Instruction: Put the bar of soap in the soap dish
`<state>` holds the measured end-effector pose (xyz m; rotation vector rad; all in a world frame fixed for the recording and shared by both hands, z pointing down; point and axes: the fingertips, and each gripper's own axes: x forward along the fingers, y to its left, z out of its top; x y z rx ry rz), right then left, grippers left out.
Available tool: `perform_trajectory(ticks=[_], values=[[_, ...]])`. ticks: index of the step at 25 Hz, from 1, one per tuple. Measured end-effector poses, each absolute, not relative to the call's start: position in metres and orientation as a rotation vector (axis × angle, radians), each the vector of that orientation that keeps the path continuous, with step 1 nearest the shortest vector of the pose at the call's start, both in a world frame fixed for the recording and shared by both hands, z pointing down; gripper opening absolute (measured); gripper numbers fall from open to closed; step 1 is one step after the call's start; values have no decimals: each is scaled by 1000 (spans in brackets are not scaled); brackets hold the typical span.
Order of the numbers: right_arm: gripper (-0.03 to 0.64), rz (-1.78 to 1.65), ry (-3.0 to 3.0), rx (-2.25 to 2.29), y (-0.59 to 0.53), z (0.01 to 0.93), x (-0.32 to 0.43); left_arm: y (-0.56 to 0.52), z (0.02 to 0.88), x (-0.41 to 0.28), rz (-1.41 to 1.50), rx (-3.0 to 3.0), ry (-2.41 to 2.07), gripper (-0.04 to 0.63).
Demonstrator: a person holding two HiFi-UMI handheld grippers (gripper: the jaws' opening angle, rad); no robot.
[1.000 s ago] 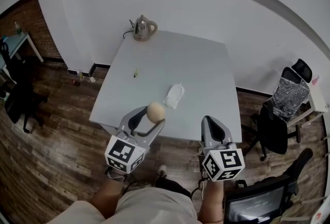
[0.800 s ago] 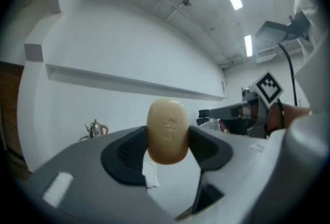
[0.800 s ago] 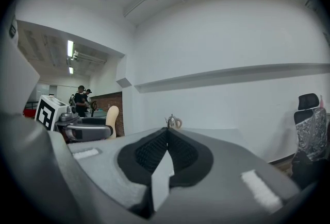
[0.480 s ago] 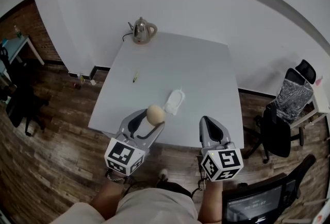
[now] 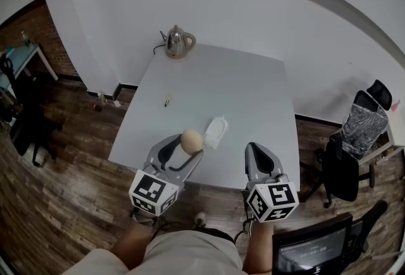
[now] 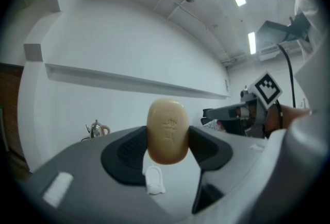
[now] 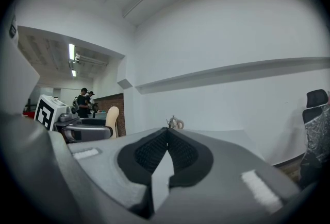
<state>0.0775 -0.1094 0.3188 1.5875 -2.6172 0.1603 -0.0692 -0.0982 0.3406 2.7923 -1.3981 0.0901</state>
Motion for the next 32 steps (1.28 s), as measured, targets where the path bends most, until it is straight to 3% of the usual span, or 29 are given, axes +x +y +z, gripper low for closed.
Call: perform_trajectory(ticks=[32], values=[[3,163,-2681,1501,-180,325,114,-150,351,-35,151,2666,-1495,268]])
